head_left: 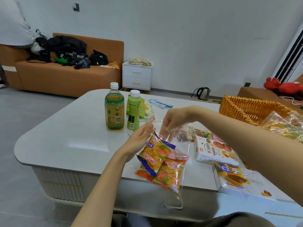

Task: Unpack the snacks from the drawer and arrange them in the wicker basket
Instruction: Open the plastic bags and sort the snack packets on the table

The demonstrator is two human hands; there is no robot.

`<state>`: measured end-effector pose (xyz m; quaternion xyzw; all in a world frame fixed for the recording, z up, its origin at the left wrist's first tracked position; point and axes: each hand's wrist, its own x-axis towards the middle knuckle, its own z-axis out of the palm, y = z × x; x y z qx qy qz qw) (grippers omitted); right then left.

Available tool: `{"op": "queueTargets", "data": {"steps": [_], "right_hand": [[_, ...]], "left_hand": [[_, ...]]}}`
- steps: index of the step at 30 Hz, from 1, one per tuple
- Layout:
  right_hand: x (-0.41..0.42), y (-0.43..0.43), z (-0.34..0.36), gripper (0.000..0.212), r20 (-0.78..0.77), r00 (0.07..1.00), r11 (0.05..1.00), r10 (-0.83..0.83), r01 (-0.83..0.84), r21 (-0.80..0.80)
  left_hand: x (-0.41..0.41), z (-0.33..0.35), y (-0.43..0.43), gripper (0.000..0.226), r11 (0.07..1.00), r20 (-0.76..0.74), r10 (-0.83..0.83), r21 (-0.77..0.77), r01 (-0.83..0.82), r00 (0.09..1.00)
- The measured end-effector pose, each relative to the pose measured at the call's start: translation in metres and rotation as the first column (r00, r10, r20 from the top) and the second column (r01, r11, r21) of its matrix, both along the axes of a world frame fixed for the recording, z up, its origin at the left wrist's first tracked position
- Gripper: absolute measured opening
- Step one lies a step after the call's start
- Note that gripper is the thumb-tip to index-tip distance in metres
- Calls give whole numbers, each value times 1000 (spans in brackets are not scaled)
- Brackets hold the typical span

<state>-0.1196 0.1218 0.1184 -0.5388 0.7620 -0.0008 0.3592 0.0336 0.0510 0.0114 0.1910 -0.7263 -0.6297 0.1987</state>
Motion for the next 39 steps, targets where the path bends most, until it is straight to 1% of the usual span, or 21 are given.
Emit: {"op": "queueTargets", "data": {"steps": [3, 6, 11, 15, 17, 19, 20, 22, 25, 26, 27, 28, 29, 30, 31, 32, 33, 34, 36, 37, 39], "right_hand": [[0, 4, 4, 38, 126, 991, 987, 35, -54, 151], [3, 6, 1, 40, 248, 969, 975, -3, -52, 216], [12, 8, -8, 40, 334, 942, 969, -26, -58, 240], [11, 13, -19, 39, 386, 918, 975, -87, -2, 223], [11, 15, -19, 38, 300, 950, 992, -82, 49, 117], [11, 15, -15, 34, 105, 991, 983, -82, 98, -158], [10, 15, -12, 33, -13, 994, 934, -111, 100, -343], [7, 19, -12, 36, -213, 958, 771, -191, 12, -637], [5, 35, -30, 30, -246, 917, 509, -313, -57, -859], [6, 41, -41, 33, -199, 908, 433, -368, -23, -901], [7, 47, -52, 46, -96, 905, 372, -415, 73, -925], [11, 53, -62, 64, 66, 895, 350, -442, 239, -906], [14, 58, -73, 76, 265, 856, 359, -444, 441, -823], [17, 61, -83, 77, 445, 790, 391, -421, 601, -697], [21, 64, -93, 65, 587, 716, 443, -377, 696, -565], [23, 66, -103, 45, 684, 651, 481, -329, 739, -472], [26, 66, -111, 27, 750, 592, 467, -296, 774, -427], [27, 66, -117, 21, 794, 543, 421, -275, 810, -408], [27, 65, -125, 24, 849, 469, 317, -243, 866, -387], [26, 64, -126, 24, 860, 457, 284, -225, 875, -391], [24, 63, -126, 24, 849, 496, 272, -183, 855, -441]], "left_hand": [[-3, 0, 2, 51, 1000, -4, 5, -29, -5, 1000], [-4, -1, 4, 50, 999, -10, 22, -43, -22, 1000], [-4, -3, 5, 46, 1000, -31, 4, -19, -5, 1000], [-4, -6, 5, 45, 999, 0, -9, -41, 9, 1000], [-5, -4, 8, 46, 999, -25, 28, -15, -28, 999], [-4, 2, 10, 46, 995, -52, 104, 11, -103, 993], [-4, 5, 10, 45, 989, -69, 145, 23, -144, 987], [-2, 9, 8, 44, 975, -111, 222, 48, -218, 969], [2, 10, 8, 41, 942, -176, 335, 101, -321, 926], [3, 10, 7, 41, 923, -202, 381, 130, -361, 902], [4, 10, 7, 41, 902, -219, 425, 184, -391, 878], [4, 11, 6, 42, 878, -225, 462, 256, -405, 858], [4, 12, 5, 42, 854, -221, 481, 336, -397, 848], [3, 13, 4, 40, 835, -214, 486, 399, -378, 847], [4, 14, 5, 37, 827, -206, 475, 438, -353, 856], [5, 15, 6, 37, 835, -184, 453, 431, -343, 872], [6, 14, 6, 43, 864, -137, 412, 373, -338, 901], [8, 14, 7, 52, 908, -68, 343, 279, -312, 937], [12, 11, 8, 60, 970, 88, 186, 140, -197, 979], [12, 10, 8, 57, 975, 133, 164, 126, -181, 977], [11, 7, 5, 43, 966, 157, 188, 147, -211, 970]]}}
